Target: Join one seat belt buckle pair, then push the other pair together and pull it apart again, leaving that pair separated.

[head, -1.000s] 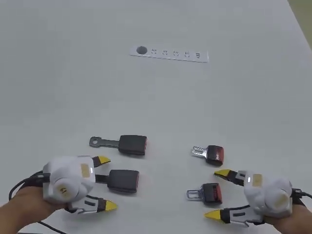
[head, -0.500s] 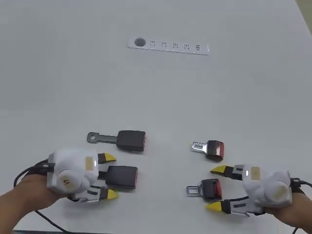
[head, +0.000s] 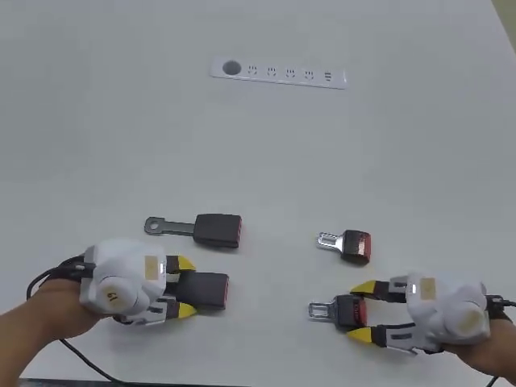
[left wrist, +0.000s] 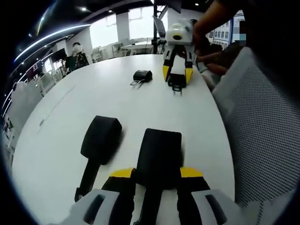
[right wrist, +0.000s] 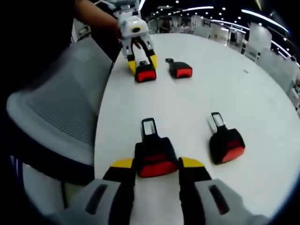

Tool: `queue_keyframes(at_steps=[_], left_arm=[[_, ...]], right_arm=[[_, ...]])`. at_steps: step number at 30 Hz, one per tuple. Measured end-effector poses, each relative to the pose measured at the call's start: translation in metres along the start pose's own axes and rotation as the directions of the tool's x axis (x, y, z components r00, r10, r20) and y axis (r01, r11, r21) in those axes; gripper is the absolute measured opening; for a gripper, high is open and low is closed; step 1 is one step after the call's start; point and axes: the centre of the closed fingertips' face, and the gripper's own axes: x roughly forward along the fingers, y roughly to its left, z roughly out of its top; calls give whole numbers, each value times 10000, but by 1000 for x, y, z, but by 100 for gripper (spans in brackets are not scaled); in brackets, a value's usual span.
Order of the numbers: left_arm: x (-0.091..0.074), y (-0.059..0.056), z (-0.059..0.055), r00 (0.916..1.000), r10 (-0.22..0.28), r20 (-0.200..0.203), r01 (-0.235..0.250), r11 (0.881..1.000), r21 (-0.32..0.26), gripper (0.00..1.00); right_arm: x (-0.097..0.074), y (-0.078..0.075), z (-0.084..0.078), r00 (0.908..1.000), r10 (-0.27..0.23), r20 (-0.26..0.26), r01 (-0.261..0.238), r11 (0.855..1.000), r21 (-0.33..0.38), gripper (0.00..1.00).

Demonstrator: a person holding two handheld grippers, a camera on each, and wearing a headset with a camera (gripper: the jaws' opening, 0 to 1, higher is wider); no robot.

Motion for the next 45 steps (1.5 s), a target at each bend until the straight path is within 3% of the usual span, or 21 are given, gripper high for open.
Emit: queue_keyframes(at_steps=[20, 30, 45], left_arm=[[5, -6, 0, 9996, -255, 87, 256, 9997, -14, 36], [6, -4, -1, 9995, -286, 166, 289, 9995, -149, 36], [6, -2, -2, 9992, -286, 274, 299, 9985, -468, 35]], right_arm=[[4, -4, 7, 9970, -255, 725, 227, 9989, 402, 36], [13, -6, 20, 9936, -226, 1104, 169, 9985, 520, 36], [35, -5, 46, 9801, -203, 1973, 36, 9964, 848, 36]])
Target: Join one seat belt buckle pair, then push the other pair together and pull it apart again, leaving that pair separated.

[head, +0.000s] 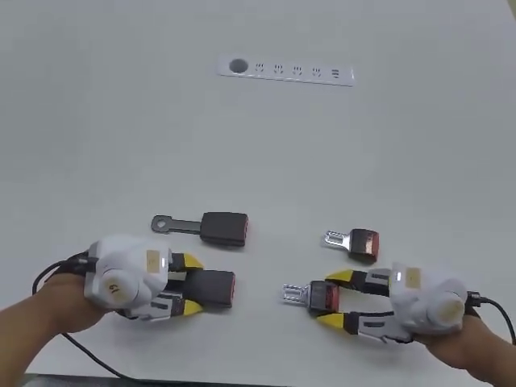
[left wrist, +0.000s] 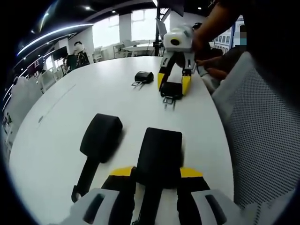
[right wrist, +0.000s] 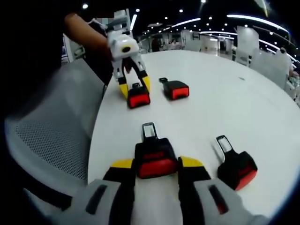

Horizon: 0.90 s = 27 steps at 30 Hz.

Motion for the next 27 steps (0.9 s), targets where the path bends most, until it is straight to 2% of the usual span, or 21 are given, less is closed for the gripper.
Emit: queue_keyframes(at_steps=[14, 27], left_arm=[[0, 2, -1, 10000, -39, -32, 39, 9999, -114, 35], [0, 2, -1, 10000, 15, -91, -16, 9998, -178, 35]], right_arm=[[20, 4, 18, 9984, 244, 502, -246, 9997, 38, 36], [50, 19, 42, 9954, 526, 796, -517, 9986, -132, 36]])
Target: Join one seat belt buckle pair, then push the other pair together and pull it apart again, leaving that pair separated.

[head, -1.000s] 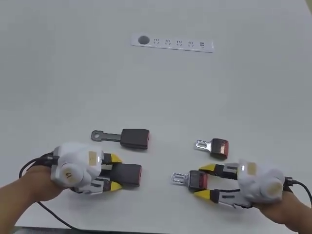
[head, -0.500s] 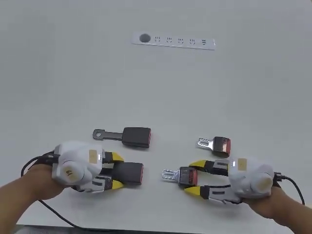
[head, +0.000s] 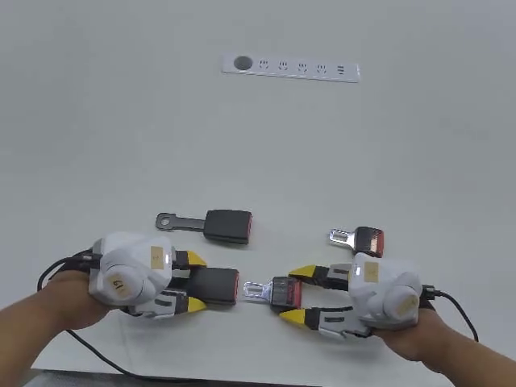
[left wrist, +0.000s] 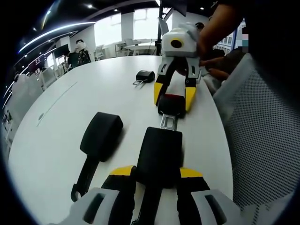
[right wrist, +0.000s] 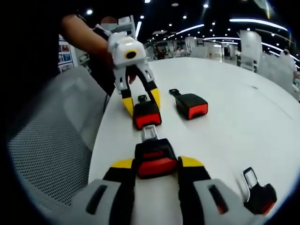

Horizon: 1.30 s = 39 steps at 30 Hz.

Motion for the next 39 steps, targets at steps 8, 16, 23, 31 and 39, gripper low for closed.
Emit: queue_keyframes(at_steps=[8, 16, 23, 31, 39], left_arm=[[-1, 0, 0, 10000, -52, 15, 52, 10000, 9, 35], [-1, 1, 0, 10000, -44, 35, 44, 10000, 4, 35], [-2, 2, -2, 10000, 6, 15, -6, 10000, -42, 35], [-2, 1, -1, 10000, -39, -21, 40, 9998, 186, 35], [-2, 1, -2, 9998, -168, -56, 170, 9993, 323, 34]], right_arm=[[4, 2, 4, 10000, 58, 67, -58, 10000, 44, 35], [7, 4, 4, 9999, -25, -128, 24, 9999, -116, 36], [18, 3, 11, 9998, -78, -174, 76, 9999, -142, 36], [18, 2, 11, 9997, 8, -250, -13, 9998, -205, 35], [22, 2, 13, 9993, 93, -363, -101, 9997, -229, 35]])
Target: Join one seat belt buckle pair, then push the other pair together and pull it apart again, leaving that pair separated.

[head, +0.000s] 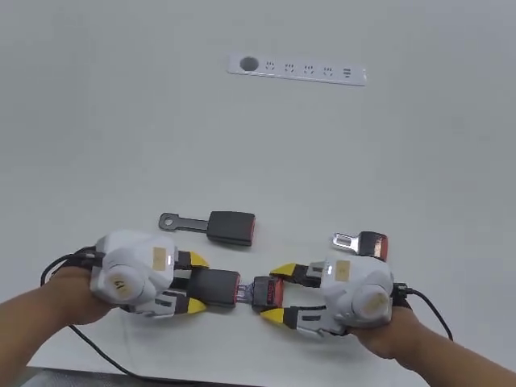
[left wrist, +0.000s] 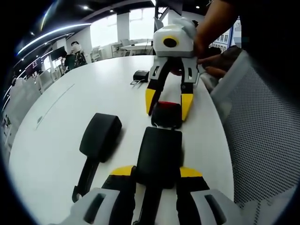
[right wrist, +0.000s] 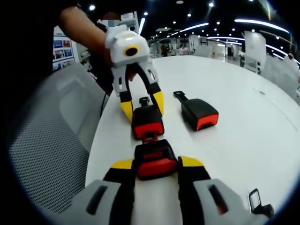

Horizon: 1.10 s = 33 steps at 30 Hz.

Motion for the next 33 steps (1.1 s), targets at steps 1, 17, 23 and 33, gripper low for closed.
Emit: queue_keyframes(at_steps=[1, 17, 23, 33], left_arm=[[0, 0, 0, 10000, 3, -2, -3, 10000, -14, 34], [1, 0, 0, 9999, -21, -122, 22, 10000, 55, 34], [1, 1, 0, 10000, -48, -32, 48, 10000, 10, 34], [0, 2, -1, 9995, -228, 225, 225, 9996, 149, 33]], right_arm=[[1, 0, 1, 10000, -7, 8, 7, 10000, 4, 35], [13, 3, 11, 9997, -224, -17, 224, 9997, 139, 35], [13, 4, 11, 9994, -337, -59, 337, 9994, 114, 36], [10, 3, 7, 9994, -325, -145, 322, 9993, -172, 35]])
